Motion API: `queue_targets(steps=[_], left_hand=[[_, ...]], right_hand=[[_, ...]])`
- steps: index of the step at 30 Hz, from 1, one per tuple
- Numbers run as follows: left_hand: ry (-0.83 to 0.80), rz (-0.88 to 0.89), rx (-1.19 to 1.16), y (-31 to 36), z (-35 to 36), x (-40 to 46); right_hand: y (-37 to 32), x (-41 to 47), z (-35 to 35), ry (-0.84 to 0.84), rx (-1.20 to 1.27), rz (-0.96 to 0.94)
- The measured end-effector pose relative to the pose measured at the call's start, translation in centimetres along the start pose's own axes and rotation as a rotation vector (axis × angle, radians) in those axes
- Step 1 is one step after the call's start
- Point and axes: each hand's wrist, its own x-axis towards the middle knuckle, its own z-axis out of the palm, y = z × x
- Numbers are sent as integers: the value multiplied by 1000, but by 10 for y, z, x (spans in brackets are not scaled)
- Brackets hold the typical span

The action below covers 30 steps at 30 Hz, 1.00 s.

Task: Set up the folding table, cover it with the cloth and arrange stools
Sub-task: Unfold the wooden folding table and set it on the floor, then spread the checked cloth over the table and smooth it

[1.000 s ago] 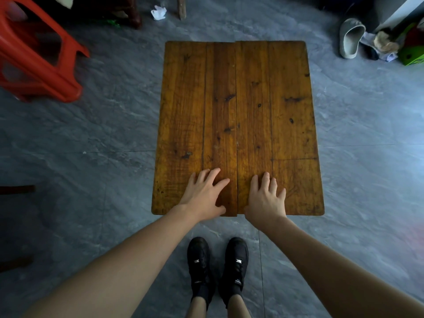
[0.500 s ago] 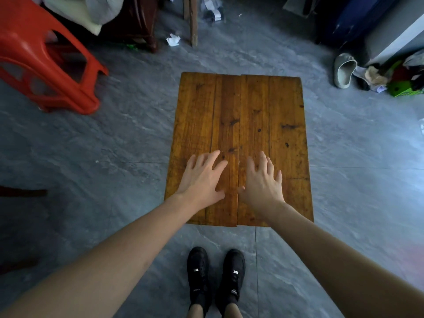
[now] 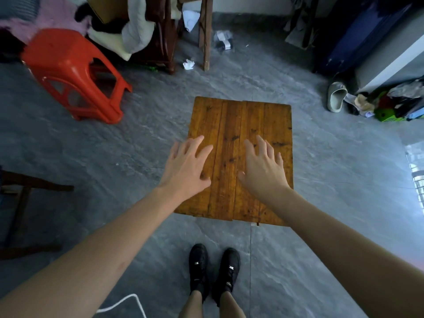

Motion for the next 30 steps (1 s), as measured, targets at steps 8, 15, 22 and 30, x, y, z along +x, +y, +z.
queue_targets(steps=[8,15,22,30], left_hand=[[2,-125,21,3,-65,-48],[21,-194,13,10,-102,-96],[53,-239,9,4,-128,-165],[118,-342,8,-12,-146,-292]], right_hand=[[-24,-53,-58,-11,34,-99],[-48,-99,-86,-25,37,-166],[-91,-155,-100,-13,20,-253],[-158,-241,-88,-2,12,-359]])
